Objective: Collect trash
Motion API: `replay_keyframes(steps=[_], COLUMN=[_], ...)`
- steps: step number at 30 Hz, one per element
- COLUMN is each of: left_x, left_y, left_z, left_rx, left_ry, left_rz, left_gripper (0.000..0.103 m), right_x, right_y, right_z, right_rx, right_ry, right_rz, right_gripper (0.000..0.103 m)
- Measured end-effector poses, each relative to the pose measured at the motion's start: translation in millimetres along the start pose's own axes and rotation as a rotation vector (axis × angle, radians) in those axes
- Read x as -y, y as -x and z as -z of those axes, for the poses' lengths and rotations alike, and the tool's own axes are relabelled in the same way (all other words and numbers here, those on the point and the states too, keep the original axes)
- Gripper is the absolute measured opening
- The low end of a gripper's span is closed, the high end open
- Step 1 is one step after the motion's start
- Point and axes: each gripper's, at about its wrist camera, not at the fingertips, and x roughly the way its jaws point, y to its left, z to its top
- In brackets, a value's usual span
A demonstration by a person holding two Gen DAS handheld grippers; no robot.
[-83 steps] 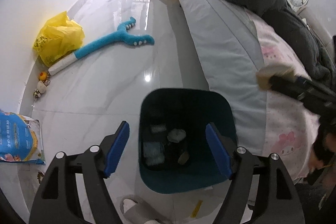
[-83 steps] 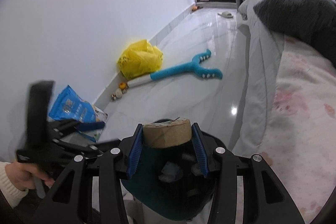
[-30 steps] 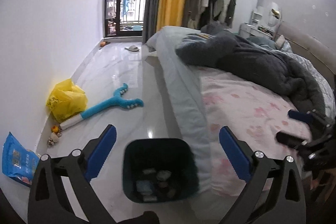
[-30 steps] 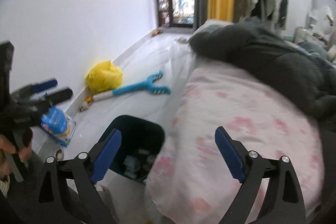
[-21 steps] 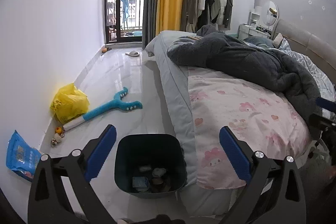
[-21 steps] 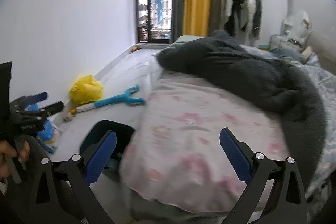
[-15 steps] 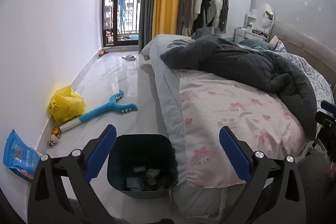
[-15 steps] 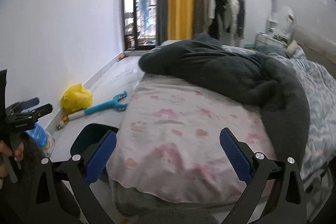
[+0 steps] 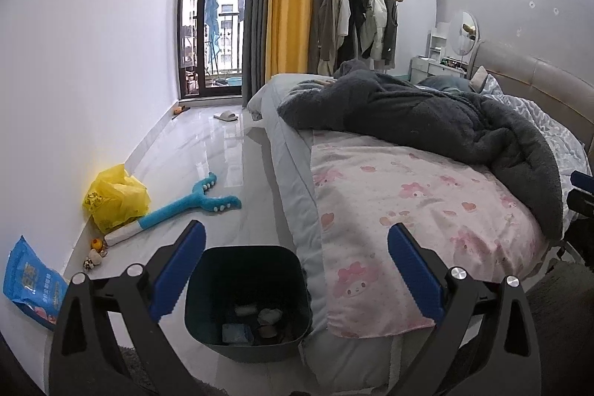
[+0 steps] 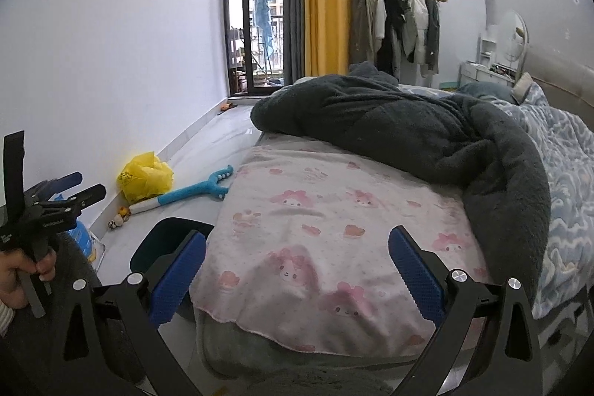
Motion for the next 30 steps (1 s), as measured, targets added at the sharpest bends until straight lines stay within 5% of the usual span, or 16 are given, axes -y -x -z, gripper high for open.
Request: replay_keyframes(steps=[30], left_x=[-7.4], left_y=[1.9], left_z=[-1.2], left_rx=[0.010], left_ry=[0.022], left_rz=[0.009], left_gripper=[0.100], right_x=[-2.2], right_y=[2.7], right_z=[-1.7], right_rx=[-0.002], right_ry=[0.007], right_rz=[-0.011], right_gripper=[0.100])
